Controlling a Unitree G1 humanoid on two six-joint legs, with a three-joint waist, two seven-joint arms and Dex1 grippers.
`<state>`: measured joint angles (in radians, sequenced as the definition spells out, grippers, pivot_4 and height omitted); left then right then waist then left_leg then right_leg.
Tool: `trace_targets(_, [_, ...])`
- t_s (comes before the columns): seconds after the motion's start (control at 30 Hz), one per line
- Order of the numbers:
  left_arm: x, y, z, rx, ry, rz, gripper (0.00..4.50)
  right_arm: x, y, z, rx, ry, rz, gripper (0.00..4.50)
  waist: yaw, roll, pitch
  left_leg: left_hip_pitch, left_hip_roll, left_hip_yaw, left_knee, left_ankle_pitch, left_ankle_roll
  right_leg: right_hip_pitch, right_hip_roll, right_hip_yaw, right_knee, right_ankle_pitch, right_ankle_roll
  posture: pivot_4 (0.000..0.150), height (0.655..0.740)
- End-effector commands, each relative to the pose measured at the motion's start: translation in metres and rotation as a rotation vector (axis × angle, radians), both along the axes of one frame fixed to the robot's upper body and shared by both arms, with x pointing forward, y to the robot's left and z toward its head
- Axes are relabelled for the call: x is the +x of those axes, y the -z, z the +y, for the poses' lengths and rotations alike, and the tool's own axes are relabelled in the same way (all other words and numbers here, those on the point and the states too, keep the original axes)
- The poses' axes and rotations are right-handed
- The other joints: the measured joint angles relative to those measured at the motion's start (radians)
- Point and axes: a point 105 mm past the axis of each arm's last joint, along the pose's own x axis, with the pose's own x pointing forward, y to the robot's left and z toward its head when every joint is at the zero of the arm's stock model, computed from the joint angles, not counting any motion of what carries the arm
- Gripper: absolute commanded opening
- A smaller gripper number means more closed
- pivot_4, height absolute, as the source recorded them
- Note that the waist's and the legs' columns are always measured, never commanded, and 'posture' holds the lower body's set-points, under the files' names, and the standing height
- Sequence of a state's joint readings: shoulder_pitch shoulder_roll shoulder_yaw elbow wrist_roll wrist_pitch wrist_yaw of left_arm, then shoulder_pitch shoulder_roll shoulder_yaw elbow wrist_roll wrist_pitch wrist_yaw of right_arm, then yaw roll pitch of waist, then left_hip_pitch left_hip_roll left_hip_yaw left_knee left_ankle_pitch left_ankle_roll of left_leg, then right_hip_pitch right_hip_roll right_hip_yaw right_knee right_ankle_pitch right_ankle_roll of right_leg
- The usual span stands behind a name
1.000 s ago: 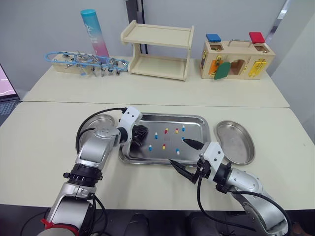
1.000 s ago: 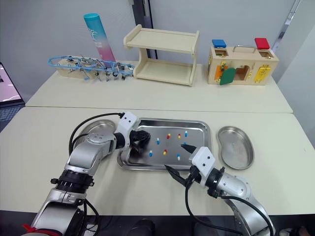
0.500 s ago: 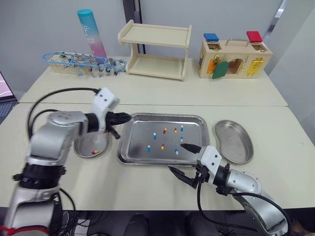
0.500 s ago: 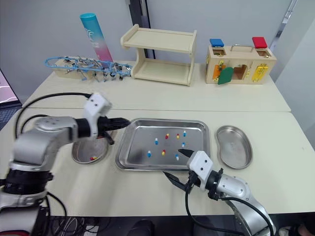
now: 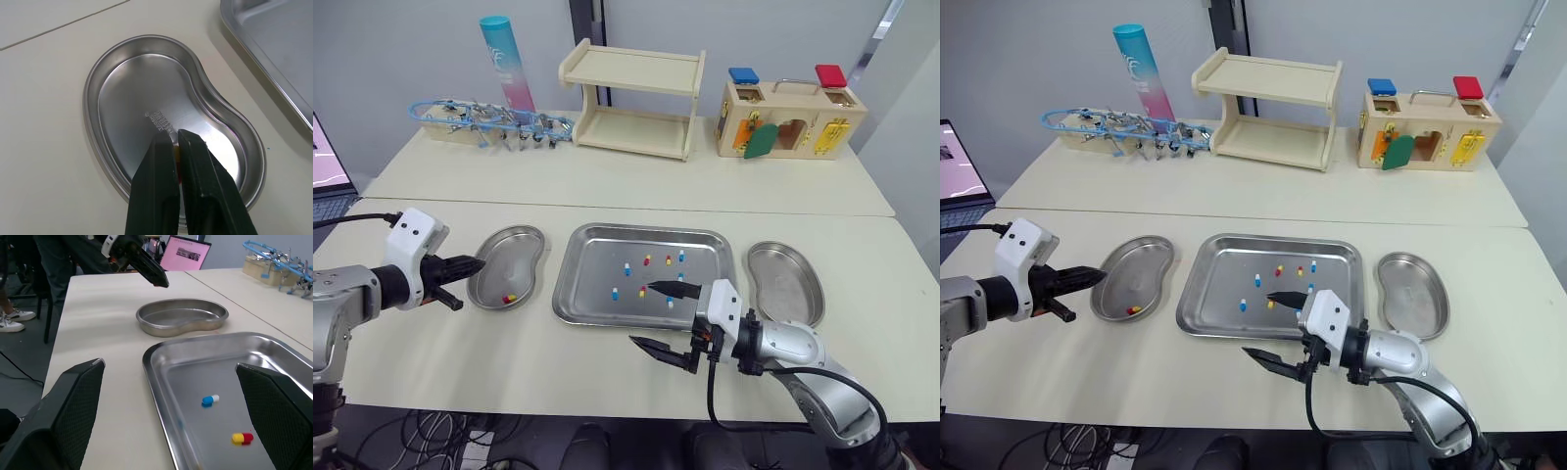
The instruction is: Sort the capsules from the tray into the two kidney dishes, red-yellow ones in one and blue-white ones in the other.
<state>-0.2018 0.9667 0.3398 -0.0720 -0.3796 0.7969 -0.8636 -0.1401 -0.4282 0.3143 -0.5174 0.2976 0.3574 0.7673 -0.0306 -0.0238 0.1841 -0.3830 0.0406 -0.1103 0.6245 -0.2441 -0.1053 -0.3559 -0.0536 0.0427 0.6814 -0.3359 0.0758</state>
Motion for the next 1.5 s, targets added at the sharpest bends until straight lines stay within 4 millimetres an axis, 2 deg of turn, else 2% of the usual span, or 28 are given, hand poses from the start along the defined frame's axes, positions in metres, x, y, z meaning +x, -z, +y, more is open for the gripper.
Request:
trace_targets(0.03, [0.004,-0.010,0.004,0.007,-0.035,-0.065,0.03,-0.002,-0.006,0.002,0.017,-0.030,-0.010,4.50,-0.002,0.000,0.000,0.000,0.000,0.000,0.000,0.000,0.000,0.000,0.000,0.000,0.000,0.000,0.000,0.150,0.7400])
trace_targets(0.13, [0.007,-0.011,0.002,-0.018,-0.035,-0.076,0.73,-0.001,-0.005,0.002,0.014,-0.033,-0.008,4.50,-0.002,0.000,0.000,0.000,0.000,0.000,0.000,0.000,0.000,-0.001,0.000,0.000,0.001,0.000,0.000,0.150,0.7400])
trace_targets(0.4, [0.012,-0.020,0.004,-0.002,-0.045,-0.117,3.13,-0.002,-0.004,0.002,0.015,-0.021,-0.003,4.50,-0.002,0.000,0.000,0.000,0.000,0.000,0.000,0.000,0.000,-0.001,0.000,0.000,0.001,0.000,0.000,0.150,0.7400])
trace_targets(0.6, [0.007,-0.032,0.009,-0.025,-0.048,-0.158,3.13,-0.002,-0.004,0.001,0.013,-0.013,-0.011,4.50,-0.002,0.000,0.000,0.000,0.000,0.000,0.000,0.000,0.000,-0.001,0.000,0.000,0.001,0.000,0.000,0.150,0.7400])
trace_targets(0.73, [-0.003,-0.044,0.024,-0.043,-0.082,-0.238,3.13,0.001,-0.004,-0.005,-0.003,-0.004,-0.044,4.50,-0.006,0.000,0.000,0.000,0.000,0.001,0.000,0.000,0.000,-0.001,0.000,0.001,0.001,0.000,0.000,0.150,0.7400])
trace_targets(0.9, [-0.021,-0.040,0.047,-0.017,-0.139,-0.301,3.13,0.003,-0.008,-0.016,-0.020,0.003,-0.083,4.50,-0.005,0.000,0.000,0.000,0.000,0.001,0.000,0.000,0.000,-0.001,0.000,0.001,0.000,0.000,0.000,0.150,0.7400])
trace_targets(0.97, [-0.030,-0.035,0.061,-0.006,-0.194,-0.315,3.13,0.004,-0.009,-0.028,-0.045,0.014,-0.093,4.50,-0.003,0.001,0.000,0.000,0.001,0.001,0.000,0.000,0.000,-0.001,0.000,0.001,0.000,0.000,0.000,0.150,0.7400])
trace_targets(1.13, [-0.063,-0.005,0.100,0.035,-0.305,-0.281,3.13,0.011,-0.013,-0.080,-0.148,0.117,-0.107,4.50,-0.002,0.001,0.000,0.000,0.000,0.002,-0.001,0.000,0.000,-0.001,0.000,0.001,0.000,0.000,0.000,0.150,0.7400])
trace_targets(1.2, [-0.074,0.007,0.110,0.047,-0.319,-0.260,3.50,0.011,-0.009,-0.103,-0.216,0.150,-0.098,4.50,-0.002,0.000,0.000,0.000,0.001,0.002,-0.001,0.000,0.000,-0.001,0.000,0.001,0.000,0.000,0.000,0.150,0.7400])
trace_targets(1.3, [-0.088,0.022,0.113,0.047,-0.297,-0.232,4.34,0.008,-0.003,-0.135,-0.325,0.193,-0.087,4.50,0.002,0.000,0.000,0.000,0.001,0.002,-0.001,0.000,0.000,0.000,0.000,0.001,-0.001,0.000,-0.001,0.150,0.7400])
trace_targets(1.33, [-0.090,0.026,0.112,0.052,-0.289,-0.227,4.47,0.008,-0.003,-0.143,-0.338,0.211,-0.080,4.50,0.002,0.000,0.000,0.000,0.000,0.002,-0.001,0.000,0.000,0.000,0.000,0.001,-0.001,0.000,-0.001,0.150,0.7400])
trace_targets(1.37, [-0.093,0.030,0.112,0.059,-0.285,-0.221,4.47,0.009,-0.003,-0.153,-0.349,0.234,-0.073,4.50,0.001,0.000,0.000,0.000,0.000,0.002,-0.001,0.000,0.000,0.001,-0.001,0.001,-0.001,0.000,-0.001,0.150,0.7400])
trace_targets(1.5, [-0.107,0.048,0.101,0.056,-0.211,-0.153,4.47,0.013,-0.009,-0.215,-0.447,0.369,-0.038,4.50,-0.001,0.000,0.000,0.001,0.001,0.003,0.000,0.000,0.000,0.001,0.000,0.001,-0.001,0.001,-0.001,0.150,0.7400])
